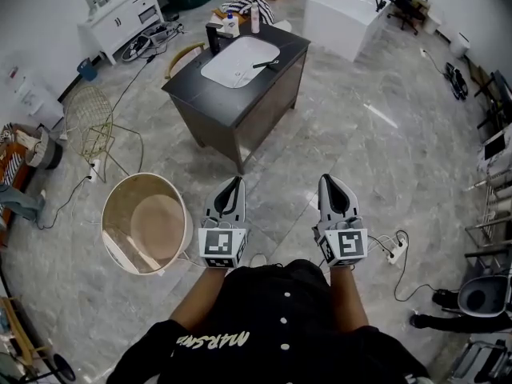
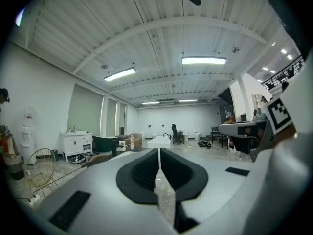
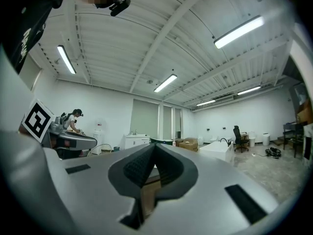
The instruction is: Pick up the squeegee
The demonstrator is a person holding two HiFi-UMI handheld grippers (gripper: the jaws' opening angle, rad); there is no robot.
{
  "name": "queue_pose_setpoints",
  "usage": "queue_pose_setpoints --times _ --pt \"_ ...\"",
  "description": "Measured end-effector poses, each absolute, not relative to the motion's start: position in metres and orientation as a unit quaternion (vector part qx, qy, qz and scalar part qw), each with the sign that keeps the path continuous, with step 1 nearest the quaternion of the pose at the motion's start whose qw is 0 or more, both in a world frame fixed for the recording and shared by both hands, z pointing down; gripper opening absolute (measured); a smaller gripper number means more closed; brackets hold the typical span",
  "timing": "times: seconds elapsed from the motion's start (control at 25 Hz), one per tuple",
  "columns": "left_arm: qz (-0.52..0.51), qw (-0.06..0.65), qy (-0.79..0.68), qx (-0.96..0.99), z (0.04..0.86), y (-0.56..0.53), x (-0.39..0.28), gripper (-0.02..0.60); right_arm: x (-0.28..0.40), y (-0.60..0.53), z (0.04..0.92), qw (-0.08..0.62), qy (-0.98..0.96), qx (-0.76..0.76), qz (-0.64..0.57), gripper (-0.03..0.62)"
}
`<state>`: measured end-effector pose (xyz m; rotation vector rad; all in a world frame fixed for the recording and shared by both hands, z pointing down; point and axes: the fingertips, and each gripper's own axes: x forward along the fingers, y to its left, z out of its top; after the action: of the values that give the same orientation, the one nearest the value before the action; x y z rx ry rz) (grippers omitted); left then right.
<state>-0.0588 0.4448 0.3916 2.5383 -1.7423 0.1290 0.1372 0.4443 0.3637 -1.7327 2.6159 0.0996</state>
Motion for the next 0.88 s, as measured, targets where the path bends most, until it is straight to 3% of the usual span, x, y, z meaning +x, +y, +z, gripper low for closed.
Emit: queue_pose_setpoints --times 0.6,0.88 --pt "0.054 0.052 -0.567 0.820 0.422 0.366 -0.063 0.020 0.134 0.363 0.394 -0.023 0.835 -0.550 0.014 -0.005" --pt "0.059 0.053 -0.564 0.822 0.424 0.284 -0.033 0.020 0.154 0.283 0.395 -0.009 0.841 -0.542 0.007 -0.005"
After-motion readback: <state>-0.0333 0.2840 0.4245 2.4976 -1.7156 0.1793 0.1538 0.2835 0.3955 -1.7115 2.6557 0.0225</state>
